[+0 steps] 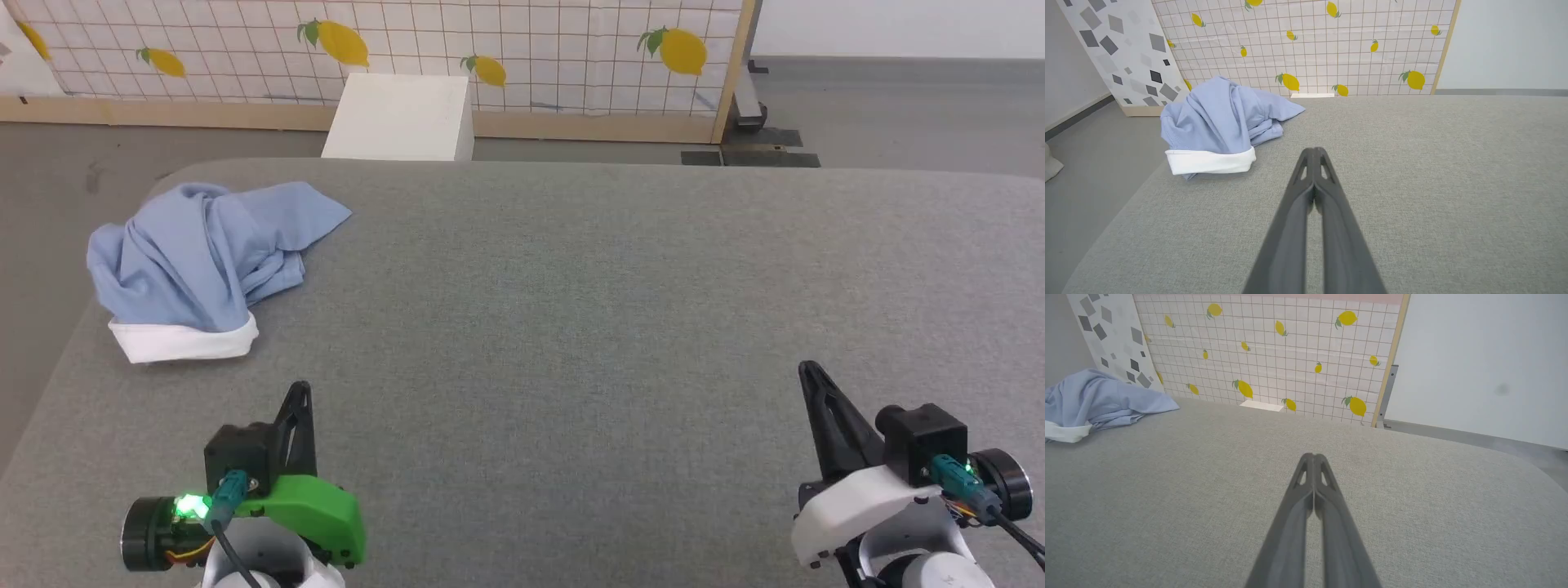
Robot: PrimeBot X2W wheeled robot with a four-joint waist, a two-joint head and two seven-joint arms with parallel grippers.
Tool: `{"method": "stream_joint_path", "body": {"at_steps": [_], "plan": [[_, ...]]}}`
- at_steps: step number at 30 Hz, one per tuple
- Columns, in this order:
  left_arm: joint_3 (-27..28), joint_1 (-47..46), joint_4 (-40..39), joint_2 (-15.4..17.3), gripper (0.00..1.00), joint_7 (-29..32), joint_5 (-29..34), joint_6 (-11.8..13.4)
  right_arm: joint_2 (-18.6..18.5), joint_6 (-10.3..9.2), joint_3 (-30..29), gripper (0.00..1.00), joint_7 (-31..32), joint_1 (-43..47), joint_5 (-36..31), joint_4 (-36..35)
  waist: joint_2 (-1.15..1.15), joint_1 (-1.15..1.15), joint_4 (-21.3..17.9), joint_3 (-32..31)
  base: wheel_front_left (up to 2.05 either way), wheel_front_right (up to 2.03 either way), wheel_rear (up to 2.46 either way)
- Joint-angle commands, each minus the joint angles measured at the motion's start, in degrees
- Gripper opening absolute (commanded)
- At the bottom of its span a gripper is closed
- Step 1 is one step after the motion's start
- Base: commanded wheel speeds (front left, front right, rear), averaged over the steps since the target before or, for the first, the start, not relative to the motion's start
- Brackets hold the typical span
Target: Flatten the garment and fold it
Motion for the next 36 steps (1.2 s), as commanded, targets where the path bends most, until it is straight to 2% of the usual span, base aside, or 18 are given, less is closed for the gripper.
{"method": "stream_joint_path", "body": {"at_steps": [1,36], "plan": [[0.1,-0.6,-0.1,-0.2,0.00,0.1,0.7,-0.1,0.2,-0.09,0.1,0.00,0.2,-0.9,-0.4,-0.3,0.00,0.00,0.0,0.0,0.00,0.00,0.00],[0.1,-0.6,-0.1,-0.2,0.00,0.1,0.7,-0.1,0.2,-0.09,0.1,0.00,0.2,-0.9,-0.4,-0.3,0.00,0.00,0.0,0.0,0.00,0.00,0.00]]}}
